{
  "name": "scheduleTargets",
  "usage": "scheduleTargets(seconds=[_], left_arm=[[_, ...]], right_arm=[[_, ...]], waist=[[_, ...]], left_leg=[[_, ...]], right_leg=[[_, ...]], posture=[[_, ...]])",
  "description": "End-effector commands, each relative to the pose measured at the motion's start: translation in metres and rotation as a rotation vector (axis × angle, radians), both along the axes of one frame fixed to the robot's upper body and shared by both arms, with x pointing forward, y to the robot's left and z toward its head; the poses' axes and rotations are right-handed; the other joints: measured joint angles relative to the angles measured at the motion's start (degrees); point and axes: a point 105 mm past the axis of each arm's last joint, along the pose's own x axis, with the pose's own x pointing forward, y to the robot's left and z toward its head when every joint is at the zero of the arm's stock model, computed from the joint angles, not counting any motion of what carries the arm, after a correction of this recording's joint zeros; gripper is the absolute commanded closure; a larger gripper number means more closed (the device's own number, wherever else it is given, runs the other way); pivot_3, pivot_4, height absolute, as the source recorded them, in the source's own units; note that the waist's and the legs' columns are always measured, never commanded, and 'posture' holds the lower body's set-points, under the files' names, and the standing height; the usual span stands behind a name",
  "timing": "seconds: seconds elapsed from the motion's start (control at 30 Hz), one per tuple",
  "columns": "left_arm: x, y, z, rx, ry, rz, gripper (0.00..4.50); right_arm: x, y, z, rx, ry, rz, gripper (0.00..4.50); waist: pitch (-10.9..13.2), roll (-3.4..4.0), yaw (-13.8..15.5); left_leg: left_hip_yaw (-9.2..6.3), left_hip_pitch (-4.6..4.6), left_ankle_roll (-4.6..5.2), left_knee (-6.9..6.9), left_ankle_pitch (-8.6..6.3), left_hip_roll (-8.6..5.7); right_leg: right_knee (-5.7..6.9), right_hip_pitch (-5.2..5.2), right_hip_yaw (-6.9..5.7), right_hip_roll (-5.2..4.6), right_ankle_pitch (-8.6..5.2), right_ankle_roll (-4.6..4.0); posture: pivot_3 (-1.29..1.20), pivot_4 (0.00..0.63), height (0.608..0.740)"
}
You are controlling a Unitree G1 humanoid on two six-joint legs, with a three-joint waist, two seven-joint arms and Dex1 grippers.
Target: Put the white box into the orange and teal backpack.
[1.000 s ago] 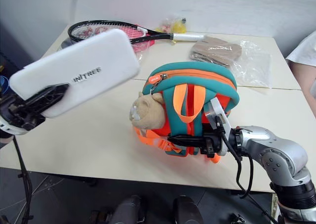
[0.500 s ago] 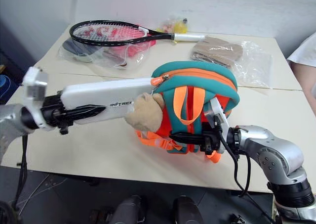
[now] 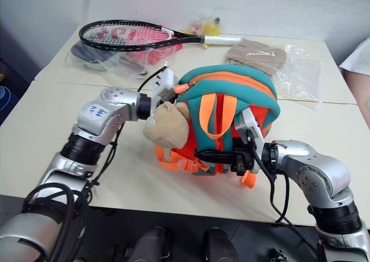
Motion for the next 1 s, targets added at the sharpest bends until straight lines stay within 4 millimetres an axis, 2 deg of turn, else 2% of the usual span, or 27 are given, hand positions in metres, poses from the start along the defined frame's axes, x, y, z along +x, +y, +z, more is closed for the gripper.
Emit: scheduleTargets(seconds=[0.03,0.13,0.2,0.37,0.47,0.57,0.73,0.83,0.93,1.0], left_arm=[[-0.005,0.014,0.01,-0.044,-0.034,-0.01,1.68],[-0.011,0.031,0.019,-0.09,-0.086,-0.02,0.83],[-0.014,0.057,0.024,-0.106,-0.097,-0.005,0.28],[-0.04,0.116,0.018,0.006,0.011,-0.023,0.28],[-0.053,0.134,0.022,0.037,0.019,-0.012,0.28],[-0.071,0.134,0.034,0.008,0.002,-0.034,0.28],[-0.092,0.105,0.051,-0.181,-0.025,-0.071,0.28],[-0.103,0.091,0.052,-0.241,-0.008,-0.092,0.28],[-0.104,0.078,0.038,-0.202,-0.038,-0.063,0.82],[-0.099,0.071,0.033,-0.214,-0.076,-0.027,1.35]], right_arm=[[-0.008,0.004,0.005,0.009,-0.028,0.001,4.5],[-0.009,0.002,0.003,0.01,-0.031,-0.025,4.5],[-0.008,0.001,0.003,0.022,-0.037,-0.051,4.5],[-0.005,0.0,0.003,0.035,-0.047,-0.086,4.5],[-0.004,-0.001,0.002,0.037,-0.048,-0.097,4.5],[-0.003,-0.001,0.001,0.033,-0.048,-0.106,4.5],[0.0,0.0,-0.001,0.028,-0.043,-0.106,4.5],[0.001,0.001,-0.002,0.028,-0.043,-0.101,4.5],[0.003,0.001,-0.001,0.026,-0.043,-0.098,4.5],[0.004,0.002,-0.001,0.025,-0.044,-0.097,4.5]], waist=[[0.0,0.0,-0.19],[0.0,0.0,-0.79],[0.0,0.01,-1.05],[0.02,0.05,-1.8],[0.03,0.05,-1.12],[0.03,0.05,-0.62],[0.03,0.05,-0.8],[0.03,0.05,-1.07],[0.03,0.05,-1.23],[0.03,0.06,-0.93]], left_leg=[[-0.02,0.0,-0.02,0.06,0.03,0.01],[-0.08,0.02,-0.02,0.18,0.03,0.01],[-0.08,0.02,-0.02,0.18,0.03,0.01],[-0.09,0.04,-0.12,0.02,0.08,0.09],[-0.11,0.05,-0.1,-0.02,0.07,0.03],[-0.17,-0.01,0.06,0.11,-0.02,-0.07],[-0.19,-0.03,0.24,0.19,-0.13,-0.17],[-0.19,-0.01,0.18,0.18,-0.09,-0.14],[-0.18,0.02,0.09,0.15,-0.04,-0.07],[-0.17,0.06,0.06,0.15,-0.02,-0.07]], right_leg=[[0.05,0.02,0.0,-0.01,0.0,0.0],[0.12,0.09,0.0,-0.03,0.0,0.0],[0.12,0.1,0.0,-0.04,0.0,0.0],[0.13,0.0,0.01,0.06,-0.01,-0.02],[0.1,0.02,0.0,-0.01,-0.01,-0.02],[0.06,0.07,-0.04,-0.16,-0.01,-0.02],[0.0,0.17,-0.04,-0.28,0.01,0.02],[0.05,0.16,-0.05,-0.22,0.01,0.03],[0.07,0.15,-0.03,-0.11,0.01,0.03],[0.11,0.16,-0.02,-0.1,0.01,0.03]], posture=[[0.0,0.15,0.74],[0.0,0.15,0.74],[0.0,0.15,0.74],[0.0,0.15,0.74],[0.0,0.15,0.74],[0.0,0.15,0.74],[0.0,0.15,0.74],[0.0,0.15,0.74],[0.0,0.15,0.74],[0.0,0.15,0.74]])
